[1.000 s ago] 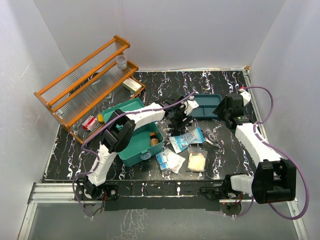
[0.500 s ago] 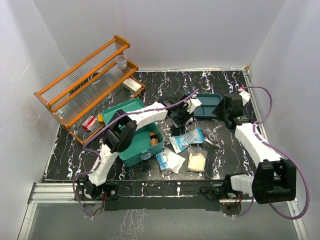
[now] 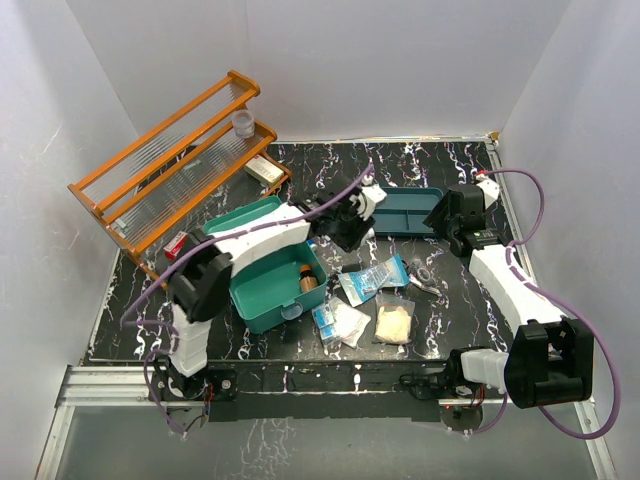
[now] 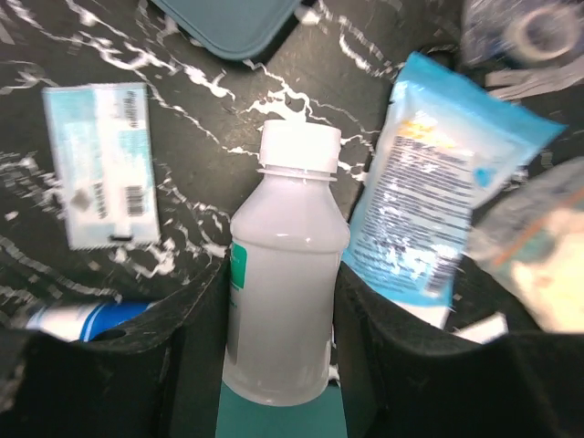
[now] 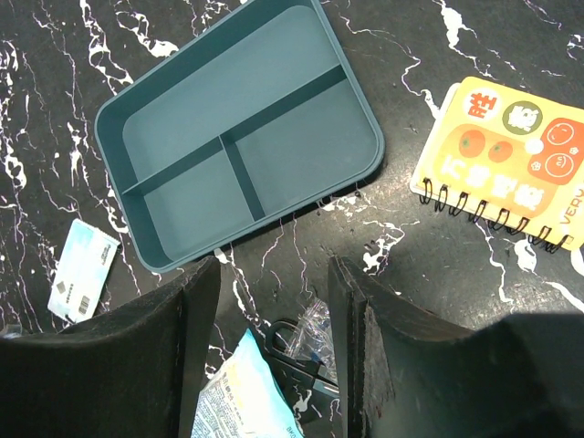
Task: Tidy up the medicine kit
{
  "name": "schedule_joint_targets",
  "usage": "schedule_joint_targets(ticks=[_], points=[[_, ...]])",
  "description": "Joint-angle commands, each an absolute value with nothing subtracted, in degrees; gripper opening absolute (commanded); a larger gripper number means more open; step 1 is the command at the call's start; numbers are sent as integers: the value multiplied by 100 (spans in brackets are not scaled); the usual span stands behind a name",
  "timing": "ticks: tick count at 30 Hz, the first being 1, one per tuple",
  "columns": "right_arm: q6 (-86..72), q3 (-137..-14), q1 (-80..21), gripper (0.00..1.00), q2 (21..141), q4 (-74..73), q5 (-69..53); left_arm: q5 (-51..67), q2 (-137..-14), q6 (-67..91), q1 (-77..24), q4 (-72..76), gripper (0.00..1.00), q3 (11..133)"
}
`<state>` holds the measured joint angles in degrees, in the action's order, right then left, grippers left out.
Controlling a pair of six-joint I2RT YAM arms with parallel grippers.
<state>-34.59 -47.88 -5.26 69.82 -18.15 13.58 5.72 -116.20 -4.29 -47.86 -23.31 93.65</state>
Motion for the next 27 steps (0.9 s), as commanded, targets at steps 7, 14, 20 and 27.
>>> schedule_joint_targets(ticks=[7, 14, 20, 27], points=[[-3579, -4948, -575, 48, 6928, -1573, 1379, -898, -8851, 1077, -4808, -1992, 29, 8273], [-3591, -4990, -741, 48, 7088, -1562, 1137, -1900, -7512, 2956, -4807, -2986, 29, 7498], [-3575, -5022, -899, 48, 7180, -1608, 1011, -2171, -6189, 4045, -4808, -4152, 27, 6802], [-3636, -5027, -987, 48, 7248, -1724, 1034, -2231, -5829, 4823, -4802, -4312, 27, 6334]])
